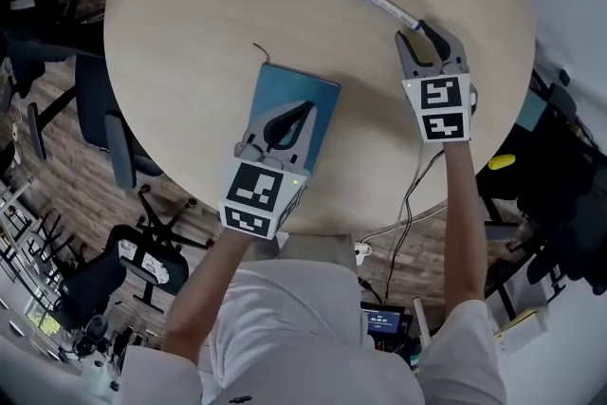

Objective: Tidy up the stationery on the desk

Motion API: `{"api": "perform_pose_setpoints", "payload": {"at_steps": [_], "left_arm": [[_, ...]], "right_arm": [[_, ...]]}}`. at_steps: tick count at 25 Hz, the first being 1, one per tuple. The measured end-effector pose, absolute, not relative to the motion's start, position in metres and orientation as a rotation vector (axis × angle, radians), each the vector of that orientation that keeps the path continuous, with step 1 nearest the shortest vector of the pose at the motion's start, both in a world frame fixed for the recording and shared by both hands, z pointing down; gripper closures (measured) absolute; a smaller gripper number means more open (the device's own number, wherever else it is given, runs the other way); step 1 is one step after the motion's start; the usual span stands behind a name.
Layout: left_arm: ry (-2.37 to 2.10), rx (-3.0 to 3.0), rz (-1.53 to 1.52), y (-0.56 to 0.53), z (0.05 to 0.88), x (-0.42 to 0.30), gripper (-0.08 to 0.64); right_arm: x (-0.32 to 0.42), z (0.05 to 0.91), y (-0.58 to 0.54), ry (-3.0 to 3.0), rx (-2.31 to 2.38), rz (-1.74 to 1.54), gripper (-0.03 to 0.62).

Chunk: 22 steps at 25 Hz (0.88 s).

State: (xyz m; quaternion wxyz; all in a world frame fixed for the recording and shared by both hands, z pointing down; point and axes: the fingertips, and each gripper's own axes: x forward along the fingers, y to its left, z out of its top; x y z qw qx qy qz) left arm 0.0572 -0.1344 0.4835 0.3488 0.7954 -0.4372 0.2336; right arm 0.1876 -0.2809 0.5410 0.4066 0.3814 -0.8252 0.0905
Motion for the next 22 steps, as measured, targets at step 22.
{"api": "perform_pose_setpoints", "payload": {"at_steps": [22], "left_arm": [[-1.105, 2.043, 0.654, -0.110, 0.491, 0.056, 0.540]], "right_arm": [[0.175, 0.540, -0.253, -2.106, 1.001, 0.295, 0.500]]}}
